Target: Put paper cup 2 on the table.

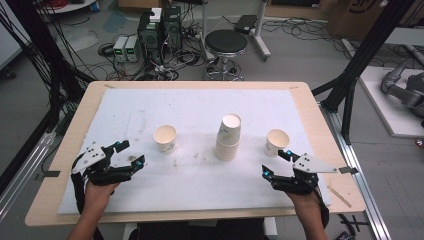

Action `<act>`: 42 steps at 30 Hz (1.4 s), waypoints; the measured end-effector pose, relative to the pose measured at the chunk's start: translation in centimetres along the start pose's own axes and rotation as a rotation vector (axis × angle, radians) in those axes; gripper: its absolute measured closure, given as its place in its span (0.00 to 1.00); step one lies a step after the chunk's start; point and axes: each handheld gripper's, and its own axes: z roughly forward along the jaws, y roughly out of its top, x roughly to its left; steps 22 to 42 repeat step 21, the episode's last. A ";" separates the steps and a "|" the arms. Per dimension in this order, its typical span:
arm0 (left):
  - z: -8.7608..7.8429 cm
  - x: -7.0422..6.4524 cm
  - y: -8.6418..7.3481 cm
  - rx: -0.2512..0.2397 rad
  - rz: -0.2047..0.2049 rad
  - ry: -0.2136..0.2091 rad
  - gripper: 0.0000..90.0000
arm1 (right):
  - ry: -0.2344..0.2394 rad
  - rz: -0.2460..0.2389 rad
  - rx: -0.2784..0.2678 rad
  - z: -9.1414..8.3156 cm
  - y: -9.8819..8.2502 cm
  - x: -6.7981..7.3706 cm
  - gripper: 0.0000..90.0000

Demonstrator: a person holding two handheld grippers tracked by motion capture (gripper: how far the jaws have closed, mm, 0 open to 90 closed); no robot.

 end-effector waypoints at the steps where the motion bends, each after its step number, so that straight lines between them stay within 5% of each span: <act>1: 0.1 -0.1 -0.1 0.001 -0.003 0.002 0.19 | 0.008 0.007 0.010 0.0 0.0 0.1 0.25; 42: 0.3 -0.2 0.0 0.003 0.016 0.003 0.20 | 0.009 0.003 -0.005 -0.2 -0.2 0.1 0.25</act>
